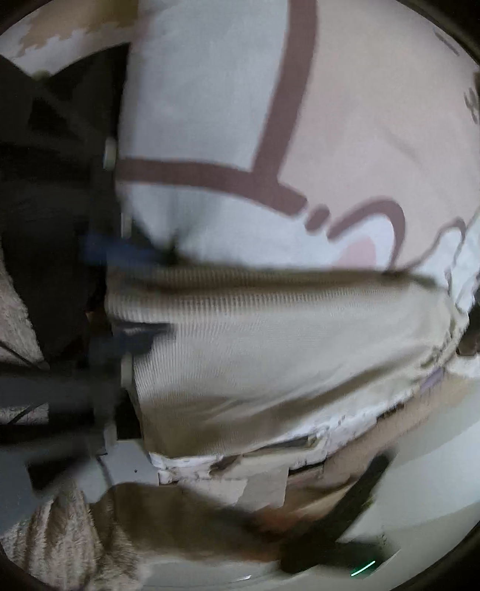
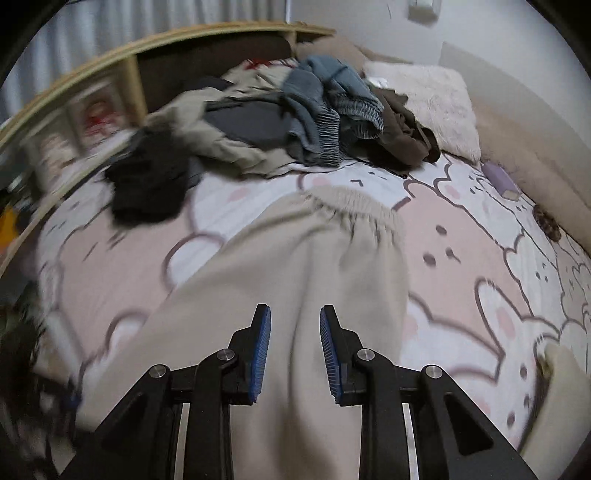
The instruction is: Fold clothes
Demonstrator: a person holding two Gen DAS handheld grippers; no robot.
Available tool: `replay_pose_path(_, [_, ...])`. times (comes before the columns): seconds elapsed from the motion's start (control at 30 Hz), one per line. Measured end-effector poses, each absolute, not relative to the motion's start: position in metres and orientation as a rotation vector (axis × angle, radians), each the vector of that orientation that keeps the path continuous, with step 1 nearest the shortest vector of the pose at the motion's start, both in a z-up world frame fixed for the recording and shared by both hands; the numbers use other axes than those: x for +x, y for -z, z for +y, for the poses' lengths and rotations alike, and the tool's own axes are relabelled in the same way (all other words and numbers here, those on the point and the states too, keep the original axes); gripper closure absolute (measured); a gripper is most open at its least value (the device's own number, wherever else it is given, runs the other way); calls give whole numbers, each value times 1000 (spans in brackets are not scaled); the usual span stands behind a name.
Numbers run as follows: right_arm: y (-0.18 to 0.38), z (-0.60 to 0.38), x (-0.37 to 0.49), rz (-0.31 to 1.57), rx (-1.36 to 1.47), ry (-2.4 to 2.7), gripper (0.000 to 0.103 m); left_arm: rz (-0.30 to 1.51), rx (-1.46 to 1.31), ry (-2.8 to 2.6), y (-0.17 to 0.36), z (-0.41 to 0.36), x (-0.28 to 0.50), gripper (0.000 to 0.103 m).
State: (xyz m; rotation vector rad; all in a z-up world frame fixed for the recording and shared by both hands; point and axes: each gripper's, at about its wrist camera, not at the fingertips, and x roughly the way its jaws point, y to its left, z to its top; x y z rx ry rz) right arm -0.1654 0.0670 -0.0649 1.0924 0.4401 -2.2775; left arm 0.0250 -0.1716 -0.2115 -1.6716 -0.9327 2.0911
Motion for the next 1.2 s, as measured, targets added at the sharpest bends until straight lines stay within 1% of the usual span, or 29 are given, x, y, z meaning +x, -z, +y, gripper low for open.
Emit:
replay_pose_path(0.07, [66, 84, -126, 504, 1004, 2328, 61, -1010, -1658, -2068, 210, -179, 31, 91])
replay_pose_path(0.1, [68, 90, -104, 567, 934, 2363, 42, -1043, -1639, -2060, 206, -183, 33, 92])
replay_pose_path(0.13, [71, 94, -82, 632, 860, 2394, 30, -1085, -1612, -2048, 201, -187, 31, 92])
replay_pose_path(0.23, [88, 90, -22, 802, 709, 2364, 30, -1193, -1528, -2025, 183, -195, 28, 92])
replay_pose_path(0.4, [116, 64, 58, 829, 524, 2245, 30, -1361, -1422, -1972, 171, -188, 22, 92])
replay_pose_path(0.53, [144, 30, 78, 861, 501, 2174, 30, -1486, -1348, -1911, 173, -183, 21, 92])
replay_pose_path(0.6, [161, 10, 77, 925, 496, 2180, 30, -1531, -1311, -1905, 171, -171, 18, 92])
replay_pose_path(0.67, [183, -6, 73, 1069, 487, 2206, 33, -1550, -1287, -1911, 169, -174, 19, 92])
replay_pose_path(0.7, [190, -8, 71, 1125, 495, 2214, 42, -1557, -1277, -1914, 169, -178, 21, 92])
replay_pose_path(0.73, [196, -7, 69, 1168, 509, 2232, 48, -1564, -1272, -1915, 170, -182, 22, 92])
replay_pose_path(0.8, [201, 4, 64, 1229, 544, 2281, 53, -1582, -1276, -1917, 176, -187, 26, 92])
replay_pose_path(1.0, [199, 53, 66, 1371, 558, 2309, 53, -1629, -1337, -1918, 197, -201, 30, 92])
replay_pose_path(1.03, [199, 61, 67, 1390, 553, 2304, 56, -1625, -1357, -1924, 200, -201, 32, 92])
replay_pose_path(1.07, [201, 67, 68, 1410, 558, 2284, 63, -1614, -1382, -1934, 203, -201, 32, 92])
replay_pose_path(1.1, [203, 70, 68, 1431, 569, 2253, 80, -1595, -1411, -1951, 205, -201, 32, 92])
replay_pose_path(1.13, [204, 73, 68, 1435, 594, 2219, 91, -1547, -1448, -1988, 205, -199, 33, 92])
replay_pose_path(1.2, [202, 73, 57, 1344, 728, 2134, 93, -1391, -1526, -2105, 199, -194, 36, 92])
